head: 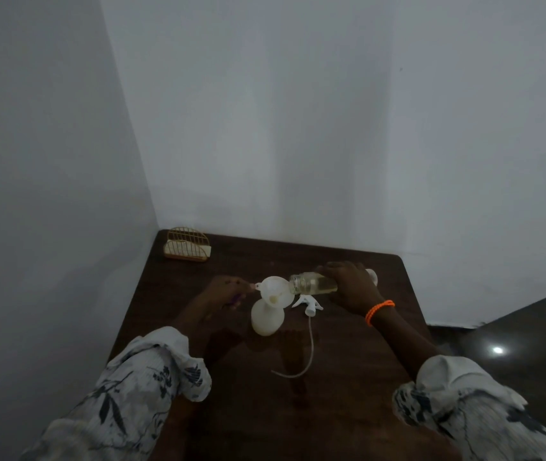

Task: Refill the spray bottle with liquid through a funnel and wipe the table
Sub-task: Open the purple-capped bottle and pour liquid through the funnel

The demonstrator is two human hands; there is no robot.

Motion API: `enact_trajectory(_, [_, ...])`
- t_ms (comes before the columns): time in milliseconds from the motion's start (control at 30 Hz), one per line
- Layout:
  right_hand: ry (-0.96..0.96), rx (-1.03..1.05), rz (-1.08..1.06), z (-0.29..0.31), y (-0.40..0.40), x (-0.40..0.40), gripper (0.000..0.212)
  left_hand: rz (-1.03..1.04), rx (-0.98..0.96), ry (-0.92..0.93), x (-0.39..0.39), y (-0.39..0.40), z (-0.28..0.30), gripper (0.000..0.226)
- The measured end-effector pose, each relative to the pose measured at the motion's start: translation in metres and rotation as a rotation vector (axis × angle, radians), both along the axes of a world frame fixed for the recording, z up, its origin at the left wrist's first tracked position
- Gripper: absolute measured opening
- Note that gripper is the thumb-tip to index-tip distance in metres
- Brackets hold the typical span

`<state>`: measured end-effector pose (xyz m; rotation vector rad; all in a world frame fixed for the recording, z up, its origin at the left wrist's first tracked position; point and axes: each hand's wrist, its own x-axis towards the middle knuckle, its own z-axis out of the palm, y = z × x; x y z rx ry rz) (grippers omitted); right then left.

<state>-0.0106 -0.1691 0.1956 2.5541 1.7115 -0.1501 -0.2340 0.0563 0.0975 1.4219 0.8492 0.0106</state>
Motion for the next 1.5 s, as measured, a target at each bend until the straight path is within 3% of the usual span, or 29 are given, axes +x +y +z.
enact_trajectory(1500, [-0.017, 0.006, -0.032, -0.0052, -0.0045, 0.0042, 0.061, -0.040, 0.003, 0.015, -0.0016, 0.0003, 0.0037, 0.017])
